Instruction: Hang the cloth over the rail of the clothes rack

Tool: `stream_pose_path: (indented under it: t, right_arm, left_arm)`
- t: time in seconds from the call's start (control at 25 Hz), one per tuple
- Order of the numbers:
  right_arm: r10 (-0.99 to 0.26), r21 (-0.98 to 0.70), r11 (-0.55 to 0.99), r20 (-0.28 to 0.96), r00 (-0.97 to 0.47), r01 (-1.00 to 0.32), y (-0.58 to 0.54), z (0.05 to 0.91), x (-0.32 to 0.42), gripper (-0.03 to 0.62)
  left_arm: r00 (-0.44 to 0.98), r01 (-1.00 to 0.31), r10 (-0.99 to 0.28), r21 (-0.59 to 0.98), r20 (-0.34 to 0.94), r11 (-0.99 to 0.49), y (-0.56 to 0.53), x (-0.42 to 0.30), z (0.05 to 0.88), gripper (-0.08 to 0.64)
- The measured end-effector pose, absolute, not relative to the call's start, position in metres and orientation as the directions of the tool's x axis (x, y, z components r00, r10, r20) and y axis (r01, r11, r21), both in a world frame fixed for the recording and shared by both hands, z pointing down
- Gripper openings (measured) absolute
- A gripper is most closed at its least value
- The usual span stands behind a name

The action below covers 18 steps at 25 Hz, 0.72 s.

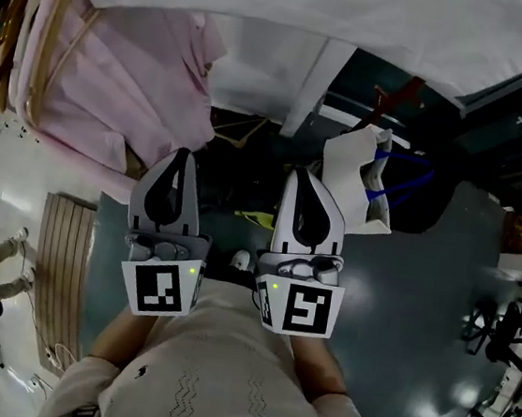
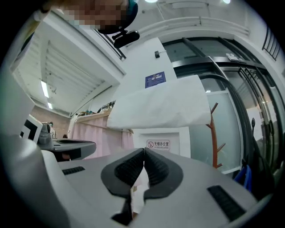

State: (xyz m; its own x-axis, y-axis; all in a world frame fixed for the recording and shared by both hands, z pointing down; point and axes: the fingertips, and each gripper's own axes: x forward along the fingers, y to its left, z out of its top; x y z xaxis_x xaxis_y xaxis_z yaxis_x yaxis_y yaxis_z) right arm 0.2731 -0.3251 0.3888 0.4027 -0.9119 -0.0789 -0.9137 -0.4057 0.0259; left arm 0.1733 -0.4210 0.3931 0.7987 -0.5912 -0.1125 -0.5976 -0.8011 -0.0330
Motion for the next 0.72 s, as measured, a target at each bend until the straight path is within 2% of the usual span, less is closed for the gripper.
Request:
stream_pose_path:
  t: [0.4, 0.72]
  right_arm:
    - [-0.912, 0.02, -0.41, 0.016, 0.411, -0.912, -0.346, 0.424, 0.237, 0.018]
    - [-0.903, -0.022, -0.43, 0.042, 0.428, -0.903, -0.352, 0.435, 0.223, 0.018]
  left_arm:
    - [0.84, -0.542, -0.542, 0.013, -0.038, -0.84, -0.431, 0.162, 0.428, 0.014]
    - [0.847, -0.532, -0.532, 0.037, 0.005, -0.846, -0.44, 0.148, 0.439, 0.014]
